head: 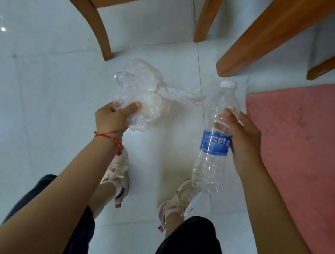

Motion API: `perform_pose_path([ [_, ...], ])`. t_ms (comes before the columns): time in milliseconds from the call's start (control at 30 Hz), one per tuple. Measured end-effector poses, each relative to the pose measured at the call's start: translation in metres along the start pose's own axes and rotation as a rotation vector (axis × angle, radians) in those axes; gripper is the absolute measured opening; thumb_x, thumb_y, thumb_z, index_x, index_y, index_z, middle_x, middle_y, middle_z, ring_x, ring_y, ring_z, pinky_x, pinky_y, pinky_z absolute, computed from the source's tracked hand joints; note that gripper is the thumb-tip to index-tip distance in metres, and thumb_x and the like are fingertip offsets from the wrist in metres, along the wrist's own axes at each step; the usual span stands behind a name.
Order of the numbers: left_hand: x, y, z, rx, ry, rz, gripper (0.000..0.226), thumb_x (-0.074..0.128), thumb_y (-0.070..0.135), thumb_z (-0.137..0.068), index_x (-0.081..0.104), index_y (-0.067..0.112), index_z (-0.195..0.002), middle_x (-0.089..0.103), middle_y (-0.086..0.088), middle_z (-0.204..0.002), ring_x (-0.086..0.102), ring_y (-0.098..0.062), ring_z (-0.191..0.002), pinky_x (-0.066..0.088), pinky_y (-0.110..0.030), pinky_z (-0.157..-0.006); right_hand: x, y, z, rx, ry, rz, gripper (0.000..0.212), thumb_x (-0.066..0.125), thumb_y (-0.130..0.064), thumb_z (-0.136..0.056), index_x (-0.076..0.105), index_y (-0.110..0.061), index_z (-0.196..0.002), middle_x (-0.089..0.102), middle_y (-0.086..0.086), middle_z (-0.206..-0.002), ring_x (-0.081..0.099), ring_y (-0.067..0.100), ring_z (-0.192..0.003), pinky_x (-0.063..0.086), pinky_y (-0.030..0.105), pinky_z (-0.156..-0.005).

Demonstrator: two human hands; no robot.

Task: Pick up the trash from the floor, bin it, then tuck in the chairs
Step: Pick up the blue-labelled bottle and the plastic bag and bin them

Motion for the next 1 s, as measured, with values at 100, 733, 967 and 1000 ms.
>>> perform_pose_path([
  [100, -0.017, 0.038, 0.036, -0.011, 0.013, -0.007, 0.022, 0.078, 0.008, -0.067, 0.059, 0.017, -0.058, 0.061, -0.009, -0.077, 0.057, -0.025, -0.077, 0.048, -0.036, -0.074, 0.004, -0.035, 0.041, -0.021, 0.018, 0.024, 0.044, 0.068, -0.024, -0.081, 0.058, -0.01, -0.121, 0.069, 0.005, -0.102, 0.069, 0.019, -0.085, 0.055, 0.033, -0.075],
  [733, -0.126, 0.213, 0.219, 0.029, 0.147, 0.186, 0.036, 0.077, 0.011, -0.069, 0.061, -0.003, -0.098, 0.064, -0.011, -0.082, 0.061, -0.028, -0.08, 0.052, -0.039, -0.084, 0.052, -0.209, 0.246, -0.12, -0.063, 0.025, 0.018, 0.071, -0.027, -0.078, 0.064, -0.024, -0.094, 0.068, 0.0, -0.089, 0.067, 0.016, -0.08, 0.054, 0.034, -0.075],
  [967, -0.171, 0.194, 0.265, 0.04, 0.303, 0.332, 0.023, 0.077, 0.013, -0.069, 0.055, 0.012, -0.063, 0.058, -0.006, -0.071, 0.057, -0.026, -0.073, 0.05, -0.036, -0.078, 0.081, -0.221, 0.276, -0.112, -0.278, 0.173, 0.055, 0.07, -0.033, -0.078, 0.053, -0.014, -0.127, 0.067, 0.002, -0.102, 0.066, 0.02, -0.093, 0.053, 0.038, -0.085],
  [1000, -0.179, 0.189, 0.273, 0.038, 0.335, 0.353, 0.023, 0.077, 0.013, -0.07, 0.056, 0.012, -0.062, 0.058, -0.006, -0.07, 0.057, -0.026, -0.073, 0.049, -0.037, -0.078, 0.089, -0.221, 0.28, -0.116, -0.311, 0.213, 0.055, 0.07, -0.034, -0.078, 0.053, -0.014, -0.127, 0.067, 0.002, -0.102, 0.066, 0.02, -0.094, 0.054, 0.038, -0.085],
])
Point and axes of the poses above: each hand's wrist, its own z-axis away from the middle knuckle, its own x-axis out of the palm, y = z × x, the point moved 3 cm from there along -z, towards the middle knuckle
